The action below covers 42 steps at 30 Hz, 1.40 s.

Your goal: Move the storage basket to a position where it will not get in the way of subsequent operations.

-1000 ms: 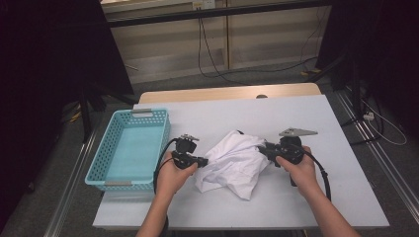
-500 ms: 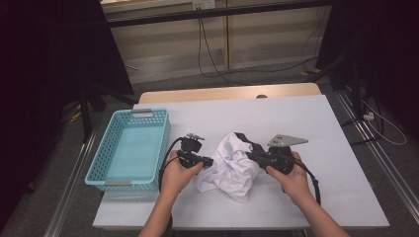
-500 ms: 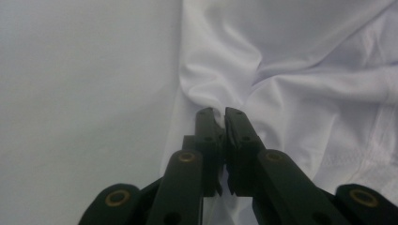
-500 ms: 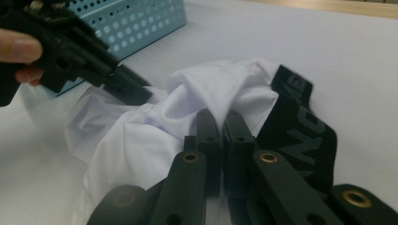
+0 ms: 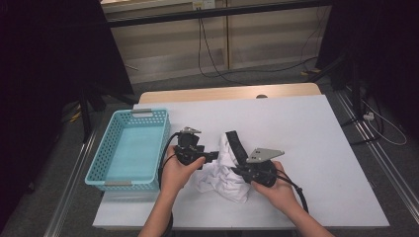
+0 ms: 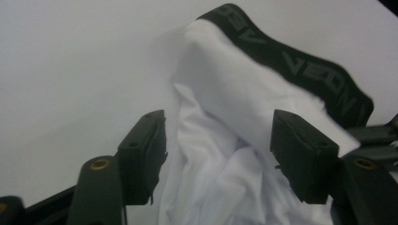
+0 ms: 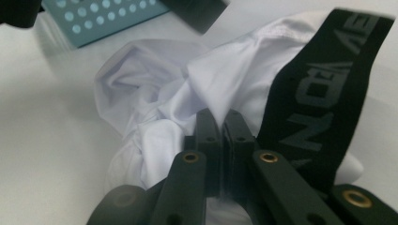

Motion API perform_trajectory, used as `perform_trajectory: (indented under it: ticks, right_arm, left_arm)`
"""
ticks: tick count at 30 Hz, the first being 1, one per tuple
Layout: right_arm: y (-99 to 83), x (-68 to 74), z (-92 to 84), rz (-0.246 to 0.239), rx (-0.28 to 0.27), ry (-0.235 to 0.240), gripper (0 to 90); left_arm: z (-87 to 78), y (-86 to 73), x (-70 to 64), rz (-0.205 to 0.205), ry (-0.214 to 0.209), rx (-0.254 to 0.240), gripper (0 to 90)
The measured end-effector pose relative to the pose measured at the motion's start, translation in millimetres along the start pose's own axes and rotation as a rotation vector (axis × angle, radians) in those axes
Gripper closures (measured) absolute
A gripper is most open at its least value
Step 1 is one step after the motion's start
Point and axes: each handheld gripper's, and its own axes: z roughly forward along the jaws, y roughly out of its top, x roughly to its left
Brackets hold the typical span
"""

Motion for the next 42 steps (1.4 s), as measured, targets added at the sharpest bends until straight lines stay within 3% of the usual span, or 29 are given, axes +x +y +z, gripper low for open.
perform_trajectory:
  ticks: [2, 6, 9, 13, 16, 18, 22, 25, 30, 33, 36, 42]
  right_arm:
    - [-0.7, 3.4, 2.5, -0.016, 0.007, 0.003, 88.1]
    - [-2.6, 4.5, 4.0, -0.018, 0.005, 0.007, 88.1]
    - [-3.5, 5.8, 4.1, -0.028, 0.002, 0.002, 87.8]
    - [-4.3, 4.9, 3.5, -0.016, -0.004, -0.001, 86.9]
    - [-4.3, 3.4, 1.0, -0.01, -0.008, 0.004, 83.9]
    - [-3.4, 1.2, -2.8, 0.011, -0.014, 0.015, 79.2]
    - [0.2, -5.6, -18.0, 0.038, -0.027, 0.015, 66.5]
    - [2.0, -13.9, -32.1, 0.045, -0.042, -0.022, 59.1]
    - [-0.2, -38.9, -47.8, 0.13, -0.089, -0.077, 54.6]
    - [-0.1, -47.9, -47.5, 0.15, -0.094, -0.088, 54.1]
    - [1.6, -50.3, -43.3, 0.168, -0.093, -0.069, 51.8]
    - [7.9, -42.8, -31.0, 0.149, -0.078, -0.029, 47.5]
  left_arm:
    - [1.0, 0.6, -3.0, 0.004, -0.016, -0.012, 29.4]
    - [9.9, -1.8, -6.3, 0.014, -0.034, 0.028, 32.7]
    - [19.4, -5.6, -6.2, -0.002, -0.054, 0.054, 42.5]
    - [28.5, -9.8, -6.7, -0.012, -0.113, 0.12, 66.7]
    - [28.4, -11.1, -3.9, -0.012, -0.111, 0.132, 80.9]
    - [26.9, -11.8, -1.1, -0.012, -0.112, 0.131, 84.9]
    - [23.5, -13.0, 4.3, -0.016, -0.096, 0.139, 88.3]
    - [19.8, -13.5, 8.2, -0.019, -0.077, 0.136, 88.6]
    - [9.6, -12.9, 13.9, -0.026, -0.056, 0.124, 88.9]
    - [6.9, -13.5, 15.4, -0.029, -0.052, 0.121, 89.4]
    - [4.2, -15.3, 17.4, -0.034, -0.044, 0.121, 89.8]
    - [3.3, -19.0, 16.9, -0.041, -0.044, 0.118, 89.8]
